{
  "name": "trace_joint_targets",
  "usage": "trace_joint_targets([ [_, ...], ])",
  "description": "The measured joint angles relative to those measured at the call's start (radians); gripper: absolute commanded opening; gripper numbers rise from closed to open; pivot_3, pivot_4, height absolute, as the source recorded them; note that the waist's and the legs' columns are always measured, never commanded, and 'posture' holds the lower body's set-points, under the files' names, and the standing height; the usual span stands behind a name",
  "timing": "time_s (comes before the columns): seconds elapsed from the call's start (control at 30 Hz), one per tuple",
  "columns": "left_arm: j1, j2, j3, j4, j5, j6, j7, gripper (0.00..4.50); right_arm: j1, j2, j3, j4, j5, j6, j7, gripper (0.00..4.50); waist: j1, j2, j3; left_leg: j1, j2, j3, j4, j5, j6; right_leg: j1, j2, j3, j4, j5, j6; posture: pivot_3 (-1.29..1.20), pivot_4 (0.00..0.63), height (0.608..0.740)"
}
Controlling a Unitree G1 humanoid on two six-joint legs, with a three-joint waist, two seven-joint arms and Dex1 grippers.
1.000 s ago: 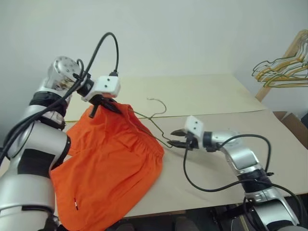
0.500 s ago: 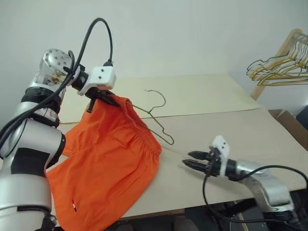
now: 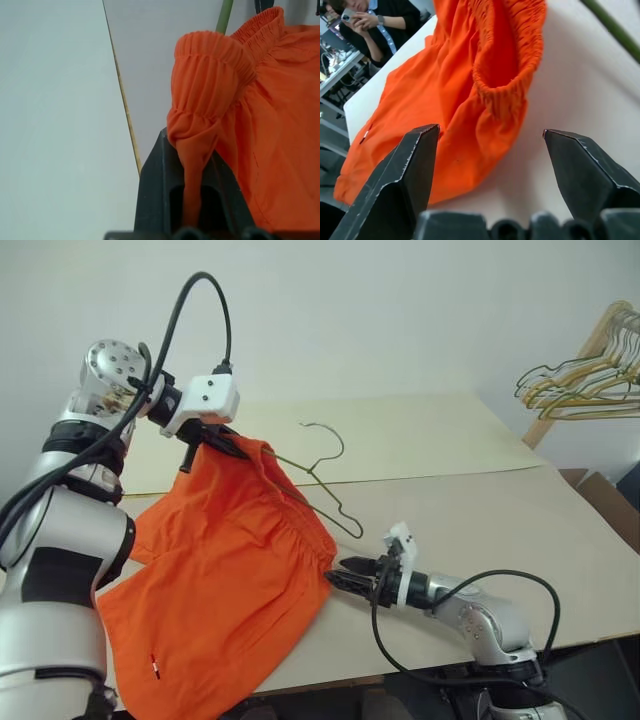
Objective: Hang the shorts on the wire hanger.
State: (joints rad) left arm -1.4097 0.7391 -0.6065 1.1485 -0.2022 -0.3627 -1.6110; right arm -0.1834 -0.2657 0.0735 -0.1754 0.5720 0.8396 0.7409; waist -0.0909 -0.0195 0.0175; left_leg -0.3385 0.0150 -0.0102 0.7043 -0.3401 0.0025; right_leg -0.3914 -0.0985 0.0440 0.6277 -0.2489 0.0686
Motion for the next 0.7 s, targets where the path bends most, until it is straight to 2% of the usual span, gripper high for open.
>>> trace_joint_targets([
  [0.1,0.000,-0.001,0.001,0.000,0.000,0.000,0.000,0.00,-0.019,0.045,-0.001,0.052,0.004,0.007,-0.020,3.87,-0.007,0.000,0.000,0.000,0.000,0.000,0.000,0.000,0.000,0.000,0.000,0.000,0.000,0.000,0.000,-0.08,0.000,0.740],
  [0.2,0.000,-0.003,0.007,0.000,0.000,0.000,0.000,0.00,-0.049,0.056,-0.001,0.082,0.006,0.017,-0.027,3.04,-0.008,0.000,0.000,0.000,0.000,-0.002,0.000,0.000,0.000,0.000,0.000,0.000,0.001,0.000,0.000,-0.08,0.000,0.740],
  [0.4,0.001,-0.005,0.027,0.001,0.002,0.000,0.000,0.00,-0.053,0.050,0.027,0.105,-0.001,0.017,-0.027,0.91,-0.009,0.000,0.000,0.000,0.000,-0.004,0.000,0.000,0.000,-0.001,0.000,0.000,0.002,0.000,0.000,-0.08,0.000,0.740],
  [0.5,0.001,-0.005,0.034,0.001,0.005,0.000,0.000,0.00,-0.046,0.046,0.032,0.105,-0.002,0.013,-0.028,0.02,-0.009,0.000,0.000,0.000,0.000,-0.005,0.000,0.000,0.000,-0.001,0.000,0.000,0.002,0.000,0.000,-0.07,0.000,0.740],
  [0.7,0.006,-0.001,0.037,0.000,-0.004,0.000,0.000,0.00,-0.038,0.039,0.015,0.105,0.005,0.005,-0.046,0.02,-0.009,0.000,0.000,0.000,0.000,-0.009,0.001,0.000,0.000,-0.001,0.000,0.000,0.002,0.000,0.000,-0.08,0.000,0.740],
])
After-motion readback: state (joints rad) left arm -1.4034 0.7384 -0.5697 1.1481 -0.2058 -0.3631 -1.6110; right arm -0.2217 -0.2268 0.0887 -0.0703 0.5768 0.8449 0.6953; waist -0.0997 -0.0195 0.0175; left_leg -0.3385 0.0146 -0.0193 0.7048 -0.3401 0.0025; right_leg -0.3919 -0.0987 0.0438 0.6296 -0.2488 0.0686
